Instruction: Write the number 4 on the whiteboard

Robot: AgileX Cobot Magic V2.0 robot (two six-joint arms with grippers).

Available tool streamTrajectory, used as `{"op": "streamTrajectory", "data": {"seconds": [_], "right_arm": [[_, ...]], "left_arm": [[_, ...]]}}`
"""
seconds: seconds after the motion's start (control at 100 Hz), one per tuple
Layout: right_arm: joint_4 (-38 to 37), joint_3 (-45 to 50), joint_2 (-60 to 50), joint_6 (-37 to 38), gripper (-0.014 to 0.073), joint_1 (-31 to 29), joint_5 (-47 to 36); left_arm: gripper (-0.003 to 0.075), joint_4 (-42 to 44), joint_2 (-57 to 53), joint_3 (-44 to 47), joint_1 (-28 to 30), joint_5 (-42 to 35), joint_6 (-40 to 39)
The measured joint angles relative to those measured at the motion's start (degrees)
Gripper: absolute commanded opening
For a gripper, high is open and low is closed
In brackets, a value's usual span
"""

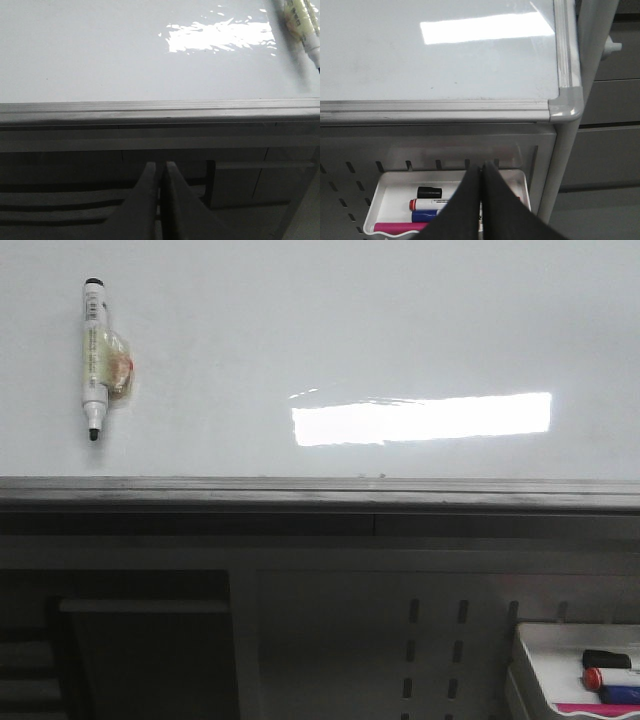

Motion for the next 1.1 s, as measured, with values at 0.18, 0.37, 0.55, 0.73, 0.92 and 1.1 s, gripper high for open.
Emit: {"op": "streamTrajectory", "data": {"seconds": [0.18, 0.37, 0.55, 0.73, 0.92, 1.1], "right_arm": [[0.00, 0.00, 0.00, 0.00, -0.0064, 0.00, 0.00], [0.00, 0.00, 0.00, 0.00, -0.0064, 0.00, 0.00], [0.00, 0.00, 0.00, 0.00, -0.0064, 0.00, 0.00], [0.00, 0.00, 0.00, 0.00, -0.0064, 0.00, 0.00], [0.00, 0.00, 0.00, 0.00, -0.0064, 0.00, 0.00], [0.00, 0.00, 0.00, 0.00, -0.0064, 0.00, 0.00]], "left_arm": [[-0.0020, 0.00, 0.00, 0.00, 0.00, 0.00, 0.00], [-0.0020, 0.00, 0.00, 0.00, 0.00, 0.00, -0.33], [-0.0020, 0.00, 0.00, 0.00, 0.00, 0.00, 0.00], [-0.0020, 0.00, 0.00, 0.00, 0.00, 0.00, 0.00], [-0.0020, 0.00, 0.00, 0.00, 0.00, -0.29, 0.00], [-0.0020, -0.40, 0.00, 0.00, 0.00, -0.64, 0.00]]}}
